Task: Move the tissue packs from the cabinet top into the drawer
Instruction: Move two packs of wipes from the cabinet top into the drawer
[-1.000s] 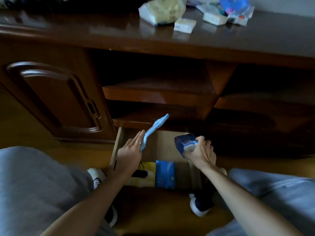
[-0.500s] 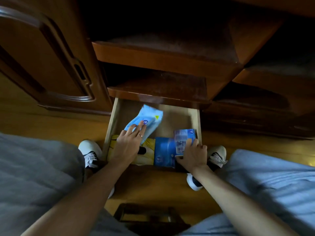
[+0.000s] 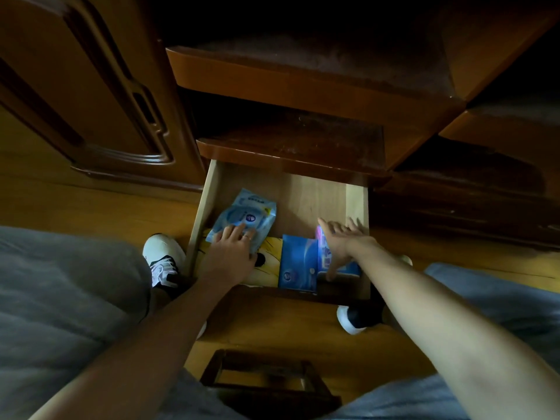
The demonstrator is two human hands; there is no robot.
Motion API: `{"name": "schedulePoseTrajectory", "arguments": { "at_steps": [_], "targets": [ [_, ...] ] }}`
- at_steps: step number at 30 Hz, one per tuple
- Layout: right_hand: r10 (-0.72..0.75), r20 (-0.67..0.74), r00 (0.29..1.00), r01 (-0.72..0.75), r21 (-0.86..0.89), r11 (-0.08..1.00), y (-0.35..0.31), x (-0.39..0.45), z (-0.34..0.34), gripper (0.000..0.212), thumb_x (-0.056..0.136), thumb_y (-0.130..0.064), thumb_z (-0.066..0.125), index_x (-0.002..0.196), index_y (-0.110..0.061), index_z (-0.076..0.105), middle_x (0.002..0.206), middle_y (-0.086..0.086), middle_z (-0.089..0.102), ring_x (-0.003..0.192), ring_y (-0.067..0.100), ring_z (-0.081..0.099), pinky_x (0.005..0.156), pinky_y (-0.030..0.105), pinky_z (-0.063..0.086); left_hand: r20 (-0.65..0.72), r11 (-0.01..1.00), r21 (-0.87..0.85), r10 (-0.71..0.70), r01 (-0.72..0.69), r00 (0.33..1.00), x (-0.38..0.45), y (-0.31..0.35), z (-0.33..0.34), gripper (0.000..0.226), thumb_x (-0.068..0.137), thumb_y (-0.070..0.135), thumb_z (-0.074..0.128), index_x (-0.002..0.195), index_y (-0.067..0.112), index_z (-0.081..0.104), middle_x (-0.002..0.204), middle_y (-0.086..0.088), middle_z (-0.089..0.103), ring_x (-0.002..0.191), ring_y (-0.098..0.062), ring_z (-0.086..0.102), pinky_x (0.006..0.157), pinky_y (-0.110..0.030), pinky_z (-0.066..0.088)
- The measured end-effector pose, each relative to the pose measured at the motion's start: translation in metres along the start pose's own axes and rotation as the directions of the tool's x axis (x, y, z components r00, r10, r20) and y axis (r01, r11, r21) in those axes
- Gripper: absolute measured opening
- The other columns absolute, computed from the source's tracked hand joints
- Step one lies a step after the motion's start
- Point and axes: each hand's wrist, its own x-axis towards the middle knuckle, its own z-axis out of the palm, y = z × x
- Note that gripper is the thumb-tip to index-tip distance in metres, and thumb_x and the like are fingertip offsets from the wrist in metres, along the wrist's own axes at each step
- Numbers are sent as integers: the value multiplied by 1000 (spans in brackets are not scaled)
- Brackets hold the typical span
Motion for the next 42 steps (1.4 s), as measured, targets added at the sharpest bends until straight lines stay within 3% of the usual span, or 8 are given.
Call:
{"name": "schedulePoseTrajectory", "arguments": {
  "at_steps": [7, 11, 13, 17, 19, 22, 27, 42],
  "targets": [
    [-75, -196, 978, 61, -78, 995, 11, -8, -5, 152, 55, -63, 87, 160, -20, -13, 162, 26, 16, 151, 46, 8, 123, 59, -5, -70, 945, 5, 328, -328, 942, 3, 27, -4, 52, 89, 37, 44, 136, 22, 62, 148, -5, 52, 142, -27, 40, 117, -53, 30],
    [12, -615, 788, -68, -68, 995, 28, -35, -10, 141, 60, -68, 81, 162, -12, 1, 151, 23, 32, 139, 41, 31, 122, 55, 17, -164, 926, -188, 298, -327, 940, 9, 56, 1, 38, 92, 23, 58, 129, 21, 68, 140, -2, 58, 138, -25, 43, 116, -47, 31],
    [49, -725, 687, -106, -34, 994, 24, -52, 4, 116, 72, -60, 75, 161, -11, 18, 146, 24, 43, 131, 40, 44, 114, 52, 34, -191, 928, -220, 262, -301, 946, 13, 59, 2, 37, 90, 20, 62, 127, 19, 68, 134, -4, 61, 135, -27, 46, 115, -49, 33],
    [-137, -545, 827, 103, -92, 990, 12, -73, 50, 55, 98, -34, 58, 147, -26, 36, 123, 7, 67, 103, 25, 69, 82, 36, 57, -115, 977, -127, 156, -170, 981, 20, 49, 4, 44, 89, 27, 63, 133, 18, 62, 141, -9, 56, 137, -31, 42, 116, -49, 29],
    [-186, -617, 765, 164, -93, 982, 14, -72, 46, 38, 102, -33, 41, 139, -29, 46, 115, 3, 70, 97, 24, 72, 76, 35, 57, 65, 993, -111, 56, -49, 996, 19, 38, 12, 57, 96, 38, 51, 150, 23, 41, 158, -8, 37, 146, -31, 28, 119, -47, 20],
    [-91, -754, 650, 112, -24, 993, 16, -60, 31, 61, 95, -53, 55, 140, -12, 51, 133, 14, 61, 120, 32, 62, 90, 40, 53, 281, 999, -25, 49, -44, 959, 14, 23, 26, 70, 101, 55, 31, 160, 30, 2, 169, -4, 3, 154, -30, 4, 122, -49, 8],
    [-25, -433, 901, 10, -35, 999, 21, -34, 34, 122, 78, -68, 74, 161, -8, 7, 167, 16, 21, 154, 33, 23, 123, 50, 24, 312, 998, 8, 52, -57, 949, 15, 26, 21, 74, 101, 57, 32, 160, 29, -2, 169, -6, 0, 154, -31, 0, 122, -50, 6],
    [-162, -533, 831, -13, -308, 951, 12, -64, -13, 86, 77, -42, 81, 149, -15, 42, 131, 7, 65, 112, 27, 67, 81, 37, 52, 300, 998, 4, 57, -61, 952, 17, 20, 36, 74, 100, 61, 28, 160, 30, -4, 169, -7, 0, 154, -33, -2, 121, -55, 3]
  ]
}}
